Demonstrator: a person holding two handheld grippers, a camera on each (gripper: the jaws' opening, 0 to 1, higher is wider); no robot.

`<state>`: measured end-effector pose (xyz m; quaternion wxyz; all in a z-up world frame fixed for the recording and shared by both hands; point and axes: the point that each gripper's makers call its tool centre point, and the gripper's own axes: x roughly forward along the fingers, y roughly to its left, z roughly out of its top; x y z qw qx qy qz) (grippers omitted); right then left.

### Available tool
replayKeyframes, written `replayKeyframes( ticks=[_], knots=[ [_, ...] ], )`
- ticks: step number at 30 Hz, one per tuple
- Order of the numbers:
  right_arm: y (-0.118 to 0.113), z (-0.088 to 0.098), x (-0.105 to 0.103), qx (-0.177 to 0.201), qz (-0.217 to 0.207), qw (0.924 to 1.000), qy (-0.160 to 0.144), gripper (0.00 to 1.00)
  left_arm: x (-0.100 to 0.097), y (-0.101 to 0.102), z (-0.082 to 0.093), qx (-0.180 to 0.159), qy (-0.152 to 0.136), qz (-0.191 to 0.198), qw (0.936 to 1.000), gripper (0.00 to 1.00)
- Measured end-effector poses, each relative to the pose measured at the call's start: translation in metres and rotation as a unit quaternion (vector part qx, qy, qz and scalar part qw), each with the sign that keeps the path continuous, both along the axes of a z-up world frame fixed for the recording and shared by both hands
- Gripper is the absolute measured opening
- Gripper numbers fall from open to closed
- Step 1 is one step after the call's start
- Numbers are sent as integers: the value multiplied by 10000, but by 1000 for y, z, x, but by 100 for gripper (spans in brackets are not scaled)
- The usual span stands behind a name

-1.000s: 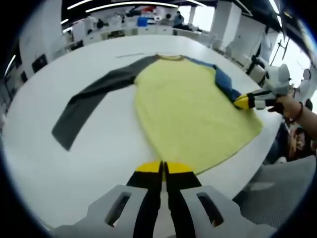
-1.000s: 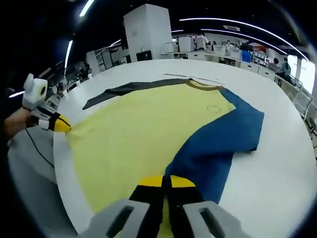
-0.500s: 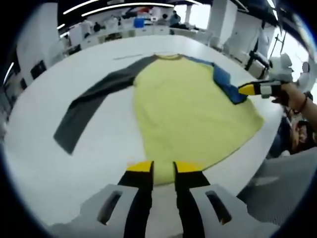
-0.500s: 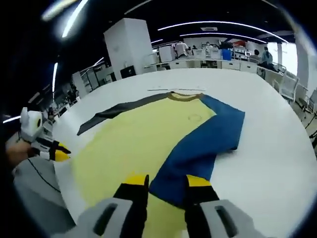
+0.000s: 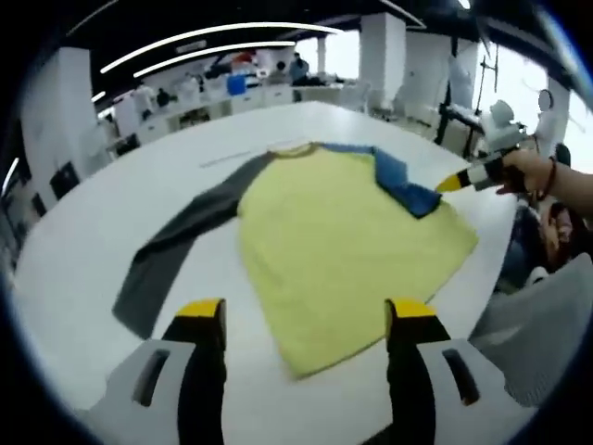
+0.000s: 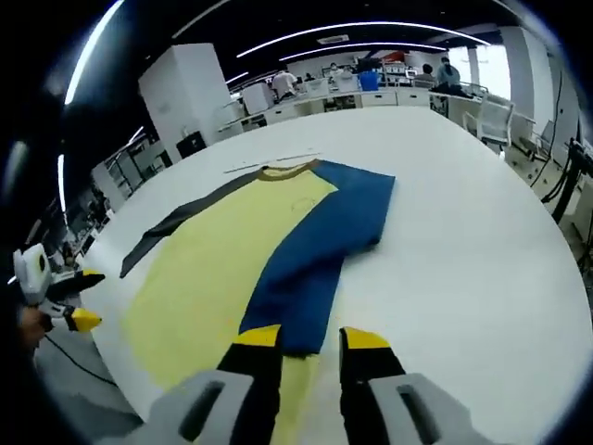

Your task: Fold the garment on the visible template until the final outline fits inside the template.

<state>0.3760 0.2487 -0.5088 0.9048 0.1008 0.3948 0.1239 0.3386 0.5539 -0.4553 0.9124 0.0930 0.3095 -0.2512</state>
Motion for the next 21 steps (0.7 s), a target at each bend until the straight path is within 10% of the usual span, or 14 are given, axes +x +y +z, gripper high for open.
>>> replayKeyframes(
  ticks=[21],
  knots=[
    [-4, -3, -8, 84, -305, 9992, 233, 0, 5, -2, 27, 4, -510, -224, 9984, 89]
  ],
)
